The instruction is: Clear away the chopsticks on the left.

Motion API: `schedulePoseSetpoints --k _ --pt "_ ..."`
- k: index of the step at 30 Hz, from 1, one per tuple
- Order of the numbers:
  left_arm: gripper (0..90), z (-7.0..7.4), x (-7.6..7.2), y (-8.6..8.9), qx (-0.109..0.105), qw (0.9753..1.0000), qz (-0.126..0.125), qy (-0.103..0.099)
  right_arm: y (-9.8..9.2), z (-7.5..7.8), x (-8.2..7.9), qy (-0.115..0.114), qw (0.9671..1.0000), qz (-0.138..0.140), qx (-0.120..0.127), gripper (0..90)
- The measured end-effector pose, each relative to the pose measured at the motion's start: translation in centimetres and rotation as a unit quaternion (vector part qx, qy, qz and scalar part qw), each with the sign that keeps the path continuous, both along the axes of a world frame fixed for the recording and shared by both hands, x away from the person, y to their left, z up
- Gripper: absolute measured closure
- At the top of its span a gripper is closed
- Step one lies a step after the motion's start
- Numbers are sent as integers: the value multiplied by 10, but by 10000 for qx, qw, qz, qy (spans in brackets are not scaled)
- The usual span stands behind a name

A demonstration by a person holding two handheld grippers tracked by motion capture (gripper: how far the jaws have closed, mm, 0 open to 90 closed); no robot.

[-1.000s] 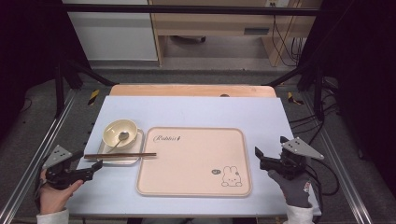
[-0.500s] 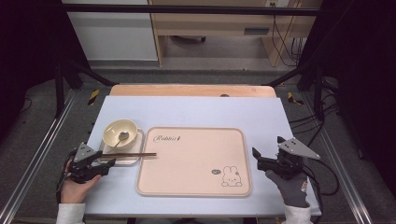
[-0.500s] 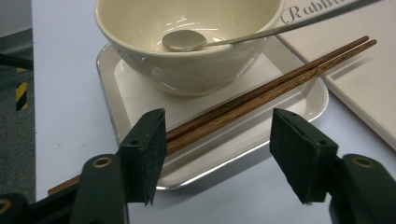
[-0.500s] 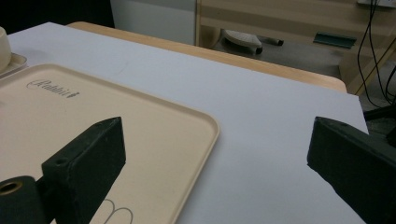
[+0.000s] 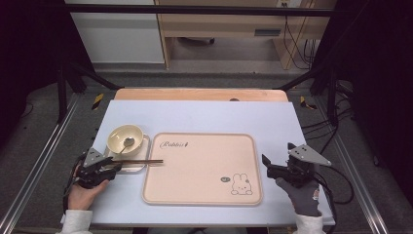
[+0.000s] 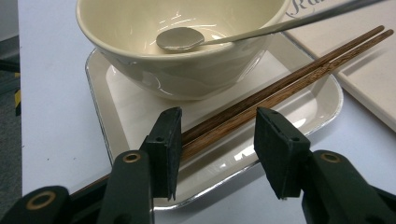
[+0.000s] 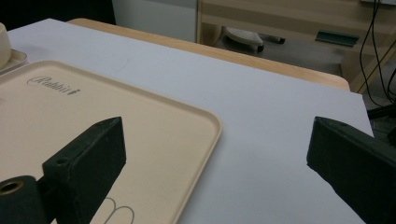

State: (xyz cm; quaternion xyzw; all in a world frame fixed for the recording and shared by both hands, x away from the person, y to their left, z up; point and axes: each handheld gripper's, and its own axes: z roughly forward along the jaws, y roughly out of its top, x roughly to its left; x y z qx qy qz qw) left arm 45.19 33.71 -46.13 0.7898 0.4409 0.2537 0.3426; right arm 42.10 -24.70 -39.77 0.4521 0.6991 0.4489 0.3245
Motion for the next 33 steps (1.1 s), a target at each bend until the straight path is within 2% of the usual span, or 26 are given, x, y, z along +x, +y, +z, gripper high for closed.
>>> schedulePoseSetpoints --k 8,26,33 --pt "538 -1 1 0 56 10000 34 55 1 0 0 24 10000 -4 7 49" --pt "684 1 -3 -5 254 9996 15 153 -1 0 0 30 10000 -40 -61 51" --pt "751 2 -4 -7 204 9996 7 185 0 -1 0 47 9999 -42 -99 51"
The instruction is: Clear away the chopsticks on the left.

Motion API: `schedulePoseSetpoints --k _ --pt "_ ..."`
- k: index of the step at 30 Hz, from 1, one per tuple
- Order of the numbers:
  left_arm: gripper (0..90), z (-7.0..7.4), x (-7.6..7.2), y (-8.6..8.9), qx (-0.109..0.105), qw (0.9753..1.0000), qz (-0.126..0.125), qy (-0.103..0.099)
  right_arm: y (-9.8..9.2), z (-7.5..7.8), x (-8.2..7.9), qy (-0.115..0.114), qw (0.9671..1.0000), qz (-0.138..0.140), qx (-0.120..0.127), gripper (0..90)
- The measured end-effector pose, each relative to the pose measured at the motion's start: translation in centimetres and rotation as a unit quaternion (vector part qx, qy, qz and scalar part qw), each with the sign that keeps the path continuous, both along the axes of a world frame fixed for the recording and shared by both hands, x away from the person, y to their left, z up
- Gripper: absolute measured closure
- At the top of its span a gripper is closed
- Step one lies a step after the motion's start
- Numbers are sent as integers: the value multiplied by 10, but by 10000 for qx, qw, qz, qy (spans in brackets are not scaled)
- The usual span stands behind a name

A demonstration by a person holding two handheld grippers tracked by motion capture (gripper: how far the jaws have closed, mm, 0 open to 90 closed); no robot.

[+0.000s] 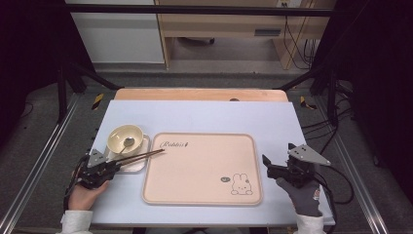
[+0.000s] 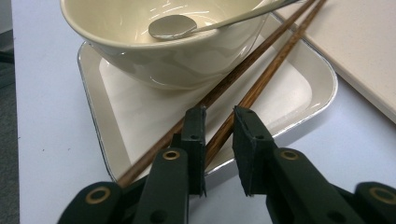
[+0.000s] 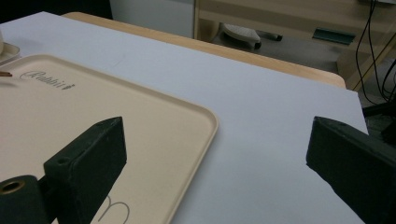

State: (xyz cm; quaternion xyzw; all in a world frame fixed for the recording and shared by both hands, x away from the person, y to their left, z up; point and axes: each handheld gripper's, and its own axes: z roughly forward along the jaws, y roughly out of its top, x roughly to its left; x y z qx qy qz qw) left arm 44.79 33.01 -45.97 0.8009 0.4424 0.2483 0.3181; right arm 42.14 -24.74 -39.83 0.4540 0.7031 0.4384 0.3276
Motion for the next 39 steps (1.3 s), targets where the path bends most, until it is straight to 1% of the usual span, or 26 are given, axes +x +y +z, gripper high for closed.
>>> schedulePoseSetpoints --k 2,6,8,9,10,11,12,13,14,17,19,20,21,22,23,25,28,30,31,34,35,37,39 --pt "767 0 0 -1 -16 10000 -20 23 0 0 0 5 10000 -3 5 51" --pt "786 1 -2 -4 24 10000 -29 52 -1 1 -1 -2 10000 -12 10 51" --pt "794 1 -2 -4 3 10000 -46 80 -1 1 -1 4 10000 -15 4 51" --pt "795 2 -2 -4 -69 9999 -28 93 0 0 -1 10 10000 -10 8 51" --pt "794 2 -2 -4 -69 9999 -28 93 0 0 -1 10 10000 -10 8 51" --pt "790 1 -2 -4 -186 9998 -58 101 0 0 0 8 10000 -10 -17 51" --pt "773 1 -2 -4 -186 9998 -58 101 0 0 0 8 10000 -10 -17 51" --pt "763 3 -2 -3 -353 9993 -120 68 0 0 0 14 10000 -14 -14 50" --pt "754 3 -2 -3 -353 9993 -120 68 0 0 0 14 10000 -14 -14 50" --pt "730 6 -1 -9 -513 9986 -141 -16 -1 1 -1 15 10000 -18 -2 50" --pt "726 5 0 -10 -551 9984 -147 -17 0 0 0 10 10000 -14 0 51" --pt "719 3 2 -13 -503 9986 -128 20 0 0 0 14 10000 -12 -15 50" --pt "715 3 2 -13 -503 9986 -128 20 0 0 0 8 10000 -8 -22 51" --pt "710 -1 4 -15 -414 9990 -123 61 0 0 0 13 10000 -10 -15 51" --pt "706 -2 5 -15 -383 9992 -114 59 0 0 0 13 10000 -7 -23 51" --pt "704 -3 6 -16 -394 9991 -98 73 0 0 0 15 10000 -5 -17 51" --pt "706 -5 8 -15 -398 9991 -142 74 1 0 0 33 10000 -4 -21 51" --pt "713 -7 10 -15 -379 9991 -142 107 1 -1 0 34 10000 -7 -21 51" --pt "718 -9 10 -16 -414 9989 -151 128 2 -1 0 40 10000 -2 -17 51" --pt "728 -8 11 -15 -406 9989 -161 165 2 -1 1 29 10000 7 -57 52" --pt "746 -8 11 -15 -411 9989 -181 161 1 -1 1 34 10000 3 -53 52" --pt "752 -8 10 -15 -452 9987 -192 150 1 -1 1 33 10000 -4 -51 52" --pt "777 -8 10 -15 -406 9987 -275 144 1 -1 0 35 10000 -10 -31 52"
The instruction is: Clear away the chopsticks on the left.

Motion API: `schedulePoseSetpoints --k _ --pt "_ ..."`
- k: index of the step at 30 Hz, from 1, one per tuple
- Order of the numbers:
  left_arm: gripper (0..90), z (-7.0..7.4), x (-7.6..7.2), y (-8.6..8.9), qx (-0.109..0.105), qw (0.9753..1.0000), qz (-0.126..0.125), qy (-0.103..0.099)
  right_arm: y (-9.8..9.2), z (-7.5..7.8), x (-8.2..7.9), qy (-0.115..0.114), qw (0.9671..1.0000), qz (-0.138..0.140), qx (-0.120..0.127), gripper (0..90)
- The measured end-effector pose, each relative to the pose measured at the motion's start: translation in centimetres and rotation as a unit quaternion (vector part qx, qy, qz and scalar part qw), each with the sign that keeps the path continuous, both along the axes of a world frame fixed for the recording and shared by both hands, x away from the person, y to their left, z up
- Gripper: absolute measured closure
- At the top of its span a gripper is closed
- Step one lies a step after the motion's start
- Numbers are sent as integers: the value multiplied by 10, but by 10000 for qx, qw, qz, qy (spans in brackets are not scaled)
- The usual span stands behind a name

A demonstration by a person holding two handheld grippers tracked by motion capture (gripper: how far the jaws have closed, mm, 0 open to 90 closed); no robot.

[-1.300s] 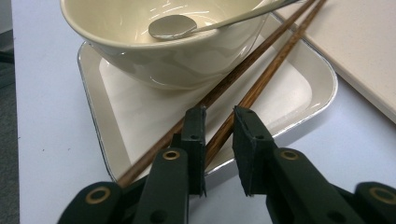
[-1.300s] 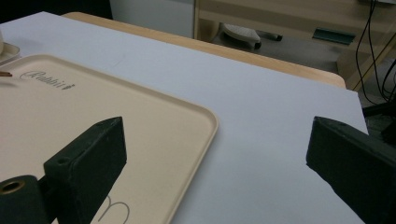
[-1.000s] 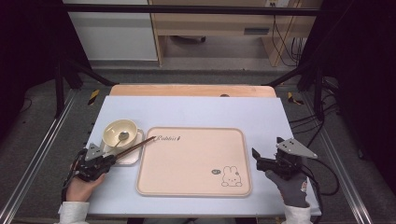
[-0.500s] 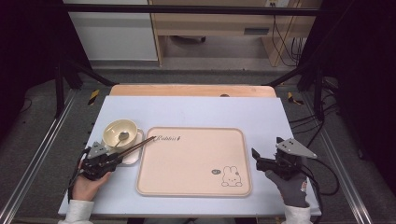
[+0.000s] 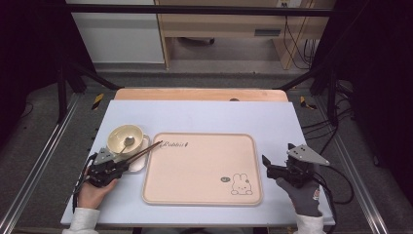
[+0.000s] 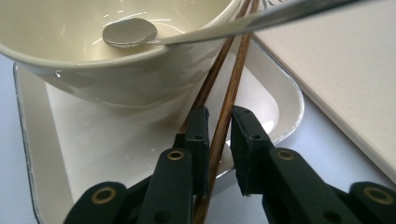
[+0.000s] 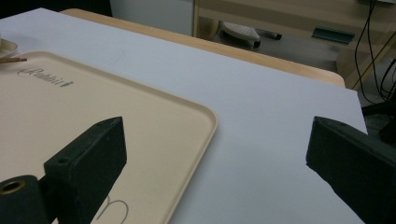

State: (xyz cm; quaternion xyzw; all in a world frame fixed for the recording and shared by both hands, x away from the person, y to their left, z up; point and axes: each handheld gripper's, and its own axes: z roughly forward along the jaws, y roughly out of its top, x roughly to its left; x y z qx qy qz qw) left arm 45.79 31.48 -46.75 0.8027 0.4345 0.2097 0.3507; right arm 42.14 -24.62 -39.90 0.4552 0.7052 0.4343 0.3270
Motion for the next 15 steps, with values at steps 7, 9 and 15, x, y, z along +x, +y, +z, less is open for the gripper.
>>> schedulePoseSetpoints --k 7,9,15 --pt "836 1 -2 -3 -66 9999 -145 1 0 0 0 -3 10000 -4 -22 53" --pt "844 2 -3 -4 -94 9998 -194 -12 0 0 0 -3 10000 -4 -31 53" --pt "848 4 -5 -4 -27 9998 -209 -6 -1 1 0 -30 10000 -27 -21 47"
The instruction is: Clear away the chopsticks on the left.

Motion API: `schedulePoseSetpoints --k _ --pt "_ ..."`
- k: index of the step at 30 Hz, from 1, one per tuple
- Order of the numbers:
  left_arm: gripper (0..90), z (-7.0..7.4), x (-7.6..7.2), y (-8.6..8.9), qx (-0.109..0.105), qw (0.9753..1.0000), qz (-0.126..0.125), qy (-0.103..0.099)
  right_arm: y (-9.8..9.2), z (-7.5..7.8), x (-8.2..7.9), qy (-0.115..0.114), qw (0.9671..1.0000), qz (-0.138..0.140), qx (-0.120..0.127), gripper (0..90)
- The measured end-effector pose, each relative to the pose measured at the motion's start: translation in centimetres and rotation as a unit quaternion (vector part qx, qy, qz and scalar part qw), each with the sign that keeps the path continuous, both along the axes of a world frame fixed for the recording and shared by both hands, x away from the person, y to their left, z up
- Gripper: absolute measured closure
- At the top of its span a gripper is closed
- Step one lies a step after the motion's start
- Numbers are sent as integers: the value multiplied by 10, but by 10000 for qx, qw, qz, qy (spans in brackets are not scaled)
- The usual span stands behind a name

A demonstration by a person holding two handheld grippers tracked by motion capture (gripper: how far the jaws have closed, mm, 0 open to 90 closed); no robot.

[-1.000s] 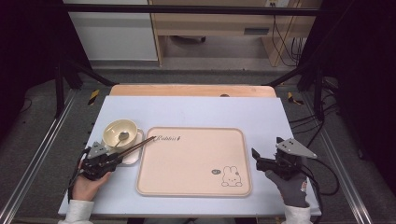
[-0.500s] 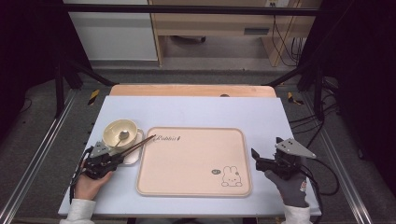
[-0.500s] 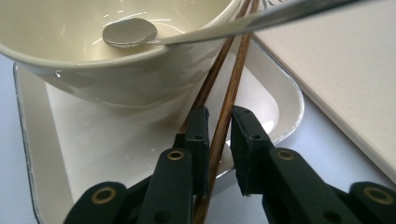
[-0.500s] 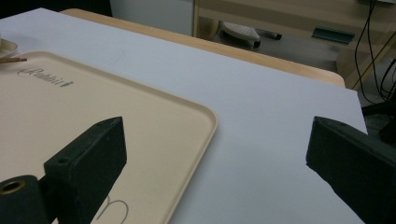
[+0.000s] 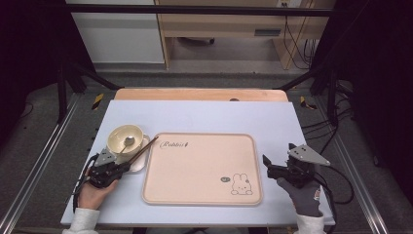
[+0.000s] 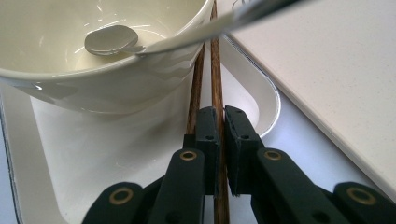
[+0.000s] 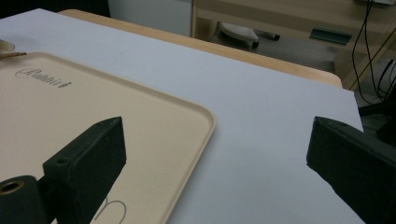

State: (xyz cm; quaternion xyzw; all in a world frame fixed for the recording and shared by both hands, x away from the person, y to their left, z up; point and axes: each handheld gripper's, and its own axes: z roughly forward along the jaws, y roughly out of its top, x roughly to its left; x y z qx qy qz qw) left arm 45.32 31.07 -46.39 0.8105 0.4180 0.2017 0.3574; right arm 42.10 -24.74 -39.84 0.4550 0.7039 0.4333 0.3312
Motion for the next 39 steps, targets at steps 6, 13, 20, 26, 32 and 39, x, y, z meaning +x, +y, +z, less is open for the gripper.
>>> schedulePoseSetpoints --k 6,13,20,26,32,39 --pt "848 4 -5 -2 -64 10000 -4 -57 -1 1 -1 -8 10000 20 52 37" --pt "848 10 -13 -6 -115 9998 18 -147 -3 2 -2 -39 10000 7 70 32" --pt "848 16 -20 -15 -115 9996 15 -241 -3 2 -2 -26 10000 -8 41 29" --pt "848 20 -25 -26 -187 9993 41 -316 -3 3 -2 -25 10000 -19 14 26" --pt "848 23 -31 -43 -267 9988 33 -402 -3 3 -3 -23 10000 -30 28 26" --pt "847 25 -37 -66 -290 9984 14 -478 -4 3 -3 -28 10000 -48 -9 25"
